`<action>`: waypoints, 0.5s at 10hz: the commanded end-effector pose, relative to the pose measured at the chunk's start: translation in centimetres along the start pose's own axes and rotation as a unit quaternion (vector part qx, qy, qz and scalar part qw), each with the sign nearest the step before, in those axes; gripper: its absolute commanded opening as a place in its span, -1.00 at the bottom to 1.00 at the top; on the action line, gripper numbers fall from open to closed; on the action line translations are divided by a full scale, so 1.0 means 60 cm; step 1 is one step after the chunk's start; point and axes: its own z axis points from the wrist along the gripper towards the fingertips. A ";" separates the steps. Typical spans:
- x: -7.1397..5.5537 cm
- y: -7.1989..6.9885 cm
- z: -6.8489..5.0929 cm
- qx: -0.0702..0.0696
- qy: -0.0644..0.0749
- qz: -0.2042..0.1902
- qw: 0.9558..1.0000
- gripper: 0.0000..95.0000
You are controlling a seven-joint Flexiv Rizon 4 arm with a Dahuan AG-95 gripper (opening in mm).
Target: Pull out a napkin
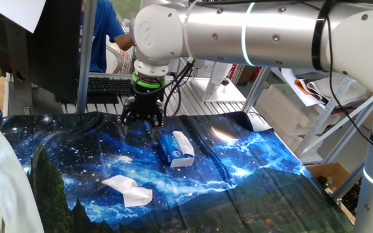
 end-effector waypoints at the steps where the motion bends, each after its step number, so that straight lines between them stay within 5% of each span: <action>1: 0.000 -0.001 0.001 -0.001 -0.013 0.002 1.000 0.20; 5: -0.013 -0.003 0.009 0.015 -0.020 0.010 1.000 0.20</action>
